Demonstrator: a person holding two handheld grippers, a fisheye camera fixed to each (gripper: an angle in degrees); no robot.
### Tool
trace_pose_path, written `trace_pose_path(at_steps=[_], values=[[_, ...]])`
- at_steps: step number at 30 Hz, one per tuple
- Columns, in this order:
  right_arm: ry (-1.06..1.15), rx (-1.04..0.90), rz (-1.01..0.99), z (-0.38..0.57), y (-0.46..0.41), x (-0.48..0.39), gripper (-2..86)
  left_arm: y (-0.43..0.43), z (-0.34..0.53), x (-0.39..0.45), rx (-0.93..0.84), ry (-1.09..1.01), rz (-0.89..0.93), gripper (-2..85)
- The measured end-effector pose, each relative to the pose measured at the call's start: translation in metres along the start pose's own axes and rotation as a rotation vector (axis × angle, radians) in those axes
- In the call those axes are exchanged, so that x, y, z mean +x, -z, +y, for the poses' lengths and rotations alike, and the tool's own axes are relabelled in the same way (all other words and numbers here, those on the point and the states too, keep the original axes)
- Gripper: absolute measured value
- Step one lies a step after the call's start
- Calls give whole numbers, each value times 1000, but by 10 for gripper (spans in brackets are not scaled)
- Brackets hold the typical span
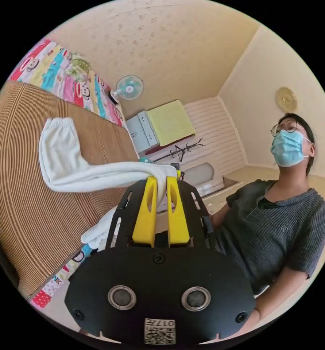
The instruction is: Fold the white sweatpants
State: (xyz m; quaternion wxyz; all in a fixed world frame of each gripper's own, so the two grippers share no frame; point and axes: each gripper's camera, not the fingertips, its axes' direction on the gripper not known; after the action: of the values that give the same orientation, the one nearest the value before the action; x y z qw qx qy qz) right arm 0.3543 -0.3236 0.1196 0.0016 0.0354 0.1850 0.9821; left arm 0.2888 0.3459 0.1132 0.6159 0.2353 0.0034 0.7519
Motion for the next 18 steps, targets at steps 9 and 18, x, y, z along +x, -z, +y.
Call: trace_pose_path(at_steps=[9, 18], values=[[503, 40, -20, -126, -10, -190, 33, 33, -107, 234, 105, -489, 60, 51], [-4, 12, 379, -203, -27, 15, 23, -2, -221, 120, 55, -99, -226, 51]])
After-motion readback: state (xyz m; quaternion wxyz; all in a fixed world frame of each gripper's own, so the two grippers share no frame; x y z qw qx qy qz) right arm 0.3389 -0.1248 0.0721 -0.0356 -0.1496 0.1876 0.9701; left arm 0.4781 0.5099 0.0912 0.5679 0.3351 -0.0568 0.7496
